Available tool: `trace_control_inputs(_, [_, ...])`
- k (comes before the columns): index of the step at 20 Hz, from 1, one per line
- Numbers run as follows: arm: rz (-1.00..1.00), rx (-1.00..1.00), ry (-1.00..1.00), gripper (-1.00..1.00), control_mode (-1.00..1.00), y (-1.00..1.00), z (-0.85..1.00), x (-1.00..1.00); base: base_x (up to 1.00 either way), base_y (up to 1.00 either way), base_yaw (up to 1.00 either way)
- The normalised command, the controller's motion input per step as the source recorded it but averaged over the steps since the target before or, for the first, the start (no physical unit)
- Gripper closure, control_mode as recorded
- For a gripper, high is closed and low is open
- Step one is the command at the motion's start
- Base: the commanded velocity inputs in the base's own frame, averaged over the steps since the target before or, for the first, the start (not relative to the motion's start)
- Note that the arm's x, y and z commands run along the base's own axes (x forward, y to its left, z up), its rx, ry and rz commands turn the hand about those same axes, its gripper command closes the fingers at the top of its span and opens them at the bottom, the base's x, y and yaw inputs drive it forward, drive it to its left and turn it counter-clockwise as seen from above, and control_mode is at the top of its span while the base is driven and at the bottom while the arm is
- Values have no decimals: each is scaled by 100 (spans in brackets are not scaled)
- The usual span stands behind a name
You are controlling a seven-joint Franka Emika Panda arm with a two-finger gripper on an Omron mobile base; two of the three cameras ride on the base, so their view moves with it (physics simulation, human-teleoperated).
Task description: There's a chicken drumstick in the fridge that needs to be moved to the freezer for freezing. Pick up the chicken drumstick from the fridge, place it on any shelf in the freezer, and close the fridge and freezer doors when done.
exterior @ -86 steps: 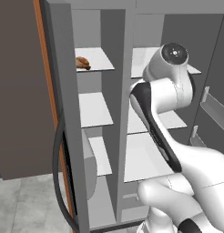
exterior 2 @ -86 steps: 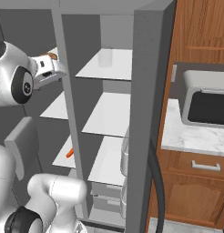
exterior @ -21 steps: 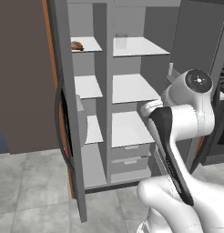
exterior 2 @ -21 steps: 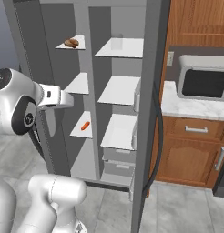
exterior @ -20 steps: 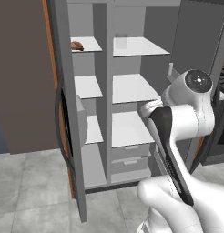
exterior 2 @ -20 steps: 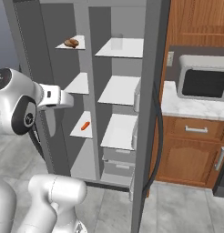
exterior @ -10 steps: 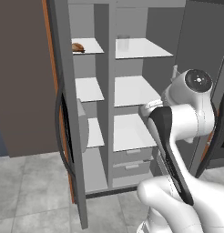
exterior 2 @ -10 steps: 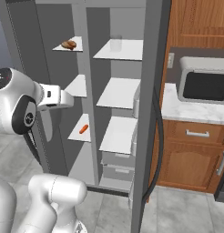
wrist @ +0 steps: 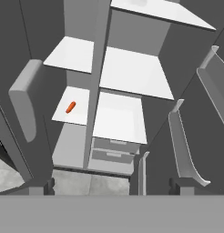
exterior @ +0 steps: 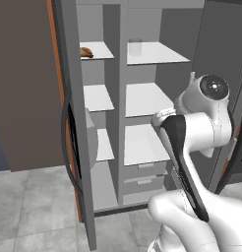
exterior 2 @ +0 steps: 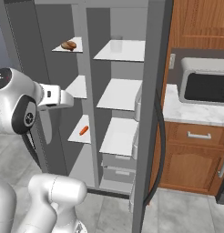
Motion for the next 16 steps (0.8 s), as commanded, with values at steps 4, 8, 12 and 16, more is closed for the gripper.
trace_control_inputs(4, [0,0,0,-100,-100,0,-1,0,0,0,0])
trace_control_inputs(8, [0,3,-2,-100,-100,0,0,-36,0,0,0])
trace_control_inputs(12, [-4,2,-12,-100,-100,-54,0,-55,0,0,0])
trace_control_inputs(16, [-16,2,-31,-100,-100,-40,0,-95,0,0,0])
